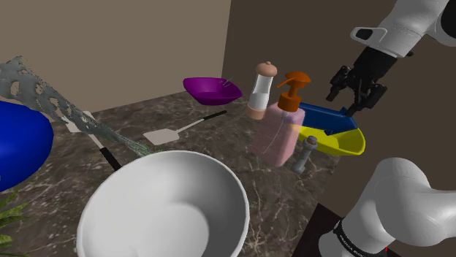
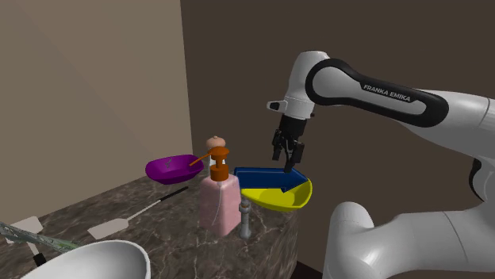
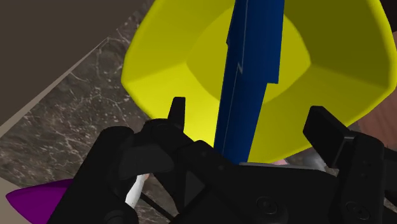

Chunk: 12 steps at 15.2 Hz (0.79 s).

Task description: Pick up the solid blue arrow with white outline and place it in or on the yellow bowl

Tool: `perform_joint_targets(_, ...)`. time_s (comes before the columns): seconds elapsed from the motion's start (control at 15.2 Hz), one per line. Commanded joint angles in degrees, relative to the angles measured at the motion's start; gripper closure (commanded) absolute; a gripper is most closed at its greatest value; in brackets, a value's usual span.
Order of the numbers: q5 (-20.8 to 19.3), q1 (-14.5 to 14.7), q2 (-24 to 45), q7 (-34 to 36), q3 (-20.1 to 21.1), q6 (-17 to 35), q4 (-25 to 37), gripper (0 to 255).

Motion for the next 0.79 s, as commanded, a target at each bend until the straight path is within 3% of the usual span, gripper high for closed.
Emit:
perform_joint_targets(0.0,0.00,0.00,0.00,0.00,0.00,0.00,0.00,0)
perform_joint_targets(0.33,0.59,0.58,3.15,-0.24,0.44,-5.95,9.13,0)
perform_joint_targets(0.73,0.59,0.58,3.15,-0.24,0.44,-5.95,9.13,0)
